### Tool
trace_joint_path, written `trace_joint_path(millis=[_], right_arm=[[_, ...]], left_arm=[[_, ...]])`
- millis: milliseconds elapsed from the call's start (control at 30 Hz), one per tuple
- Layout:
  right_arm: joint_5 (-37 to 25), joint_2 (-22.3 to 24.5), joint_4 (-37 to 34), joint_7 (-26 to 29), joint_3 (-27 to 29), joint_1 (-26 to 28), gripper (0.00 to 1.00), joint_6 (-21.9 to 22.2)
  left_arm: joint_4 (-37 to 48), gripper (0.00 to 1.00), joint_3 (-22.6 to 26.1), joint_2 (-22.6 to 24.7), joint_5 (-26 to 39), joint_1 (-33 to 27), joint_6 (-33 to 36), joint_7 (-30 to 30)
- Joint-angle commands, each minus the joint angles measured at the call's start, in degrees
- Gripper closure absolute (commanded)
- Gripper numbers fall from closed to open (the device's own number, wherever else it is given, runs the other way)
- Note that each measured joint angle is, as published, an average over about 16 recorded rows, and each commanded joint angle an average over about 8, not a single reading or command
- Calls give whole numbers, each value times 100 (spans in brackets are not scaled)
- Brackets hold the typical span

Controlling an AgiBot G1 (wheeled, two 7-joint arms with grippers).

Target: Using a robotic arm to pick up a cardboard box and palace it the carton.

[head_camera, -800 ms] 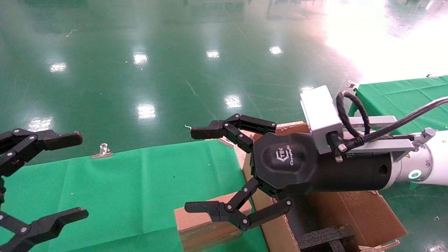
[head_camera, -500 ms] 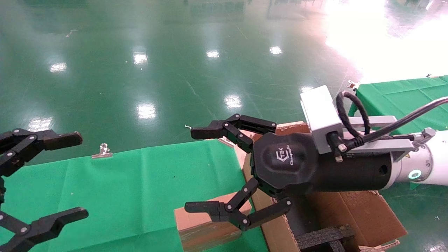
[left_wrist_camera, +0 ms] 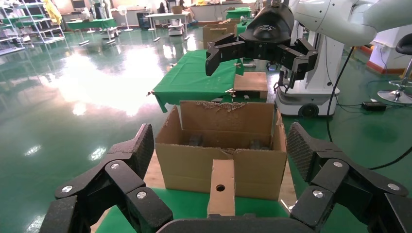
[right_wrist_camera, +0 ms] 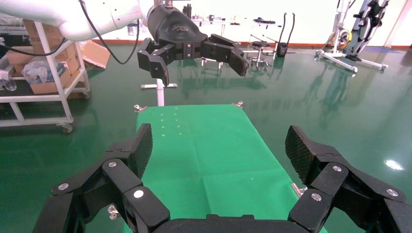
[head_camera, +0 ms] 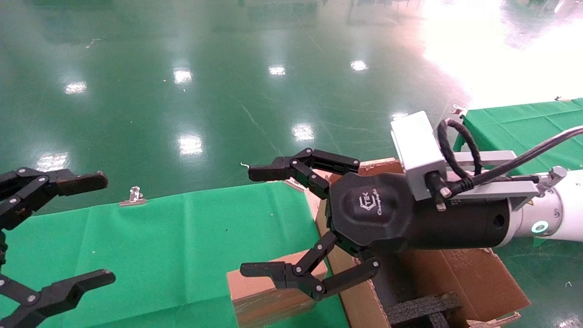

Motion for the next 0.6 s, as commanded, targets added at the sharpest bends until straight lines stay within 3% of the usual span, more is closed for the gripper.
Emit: trace_joint_path(millis=[33,267,600], right_arm=[[19,-2,-2,-6,11,-10,0,6],[-510,42,-16,146,-255,257,0,-134],[-2327,-315,-153,460,-1351,1532,0,-484]], left_arm=[[0,100,0,0,0,0,0,0],[0,100,0,0,0,0,0,0],[0,100,1,0,0,0,0,0]])
